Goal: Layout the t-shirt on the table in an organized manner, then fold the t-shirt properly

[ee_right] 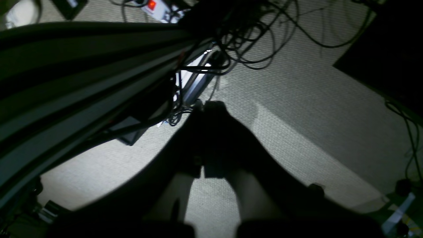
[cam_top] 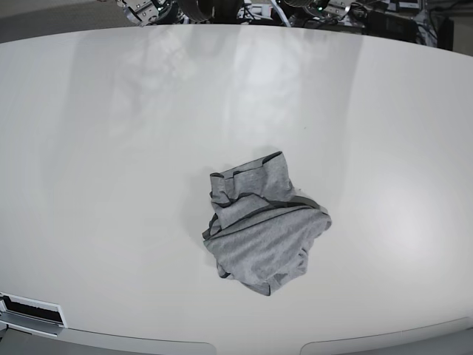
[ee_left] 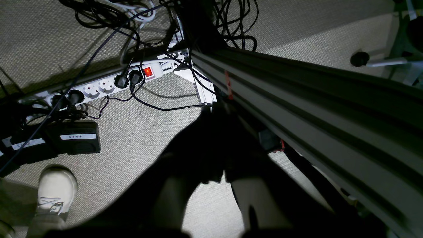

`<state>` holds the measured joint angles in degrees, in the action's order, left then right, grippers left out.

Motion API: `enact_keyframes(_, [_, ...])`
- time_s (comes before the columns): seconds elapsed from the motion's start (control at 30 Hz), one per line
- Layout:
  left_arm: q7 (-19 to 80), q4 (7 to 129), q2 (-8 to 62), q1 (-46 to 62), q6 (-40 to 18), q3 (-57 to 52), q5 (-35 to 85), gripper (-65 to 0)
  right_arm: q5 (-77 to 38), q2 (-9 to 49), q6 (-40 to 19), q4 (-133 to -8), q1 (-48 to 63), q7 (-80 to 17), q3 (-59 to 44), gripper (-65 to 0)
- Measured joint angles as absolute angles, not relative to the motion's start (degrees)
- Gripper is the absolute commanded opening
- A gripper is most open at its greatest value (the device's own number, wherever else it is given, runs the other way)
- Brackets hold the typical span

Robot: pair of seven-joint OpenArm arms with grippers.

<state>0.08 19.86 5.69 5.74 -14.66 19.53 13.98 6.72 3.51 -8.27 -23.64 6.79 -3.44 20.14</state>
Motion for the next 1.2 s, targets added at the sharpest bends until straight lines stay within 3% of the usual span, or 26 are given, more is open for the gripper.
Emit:
enact_keyframes(0.2, [0.1, 19.9, 5.7, 5.7, -15.0, 19.5, 14.0, -65.0, 7.1, 3.5, -3.9, -23.6, 6.8, -3.5, 20.1, -65.0])
enact_keyframes(1.2, [0.8, 19.9, 5.7, 5.7, -15.1, 19.5, 14.0, -65.0, 9.2, 3.5, -3.9, -24.0, 6.8, -6.1, 20.1, -65.0])
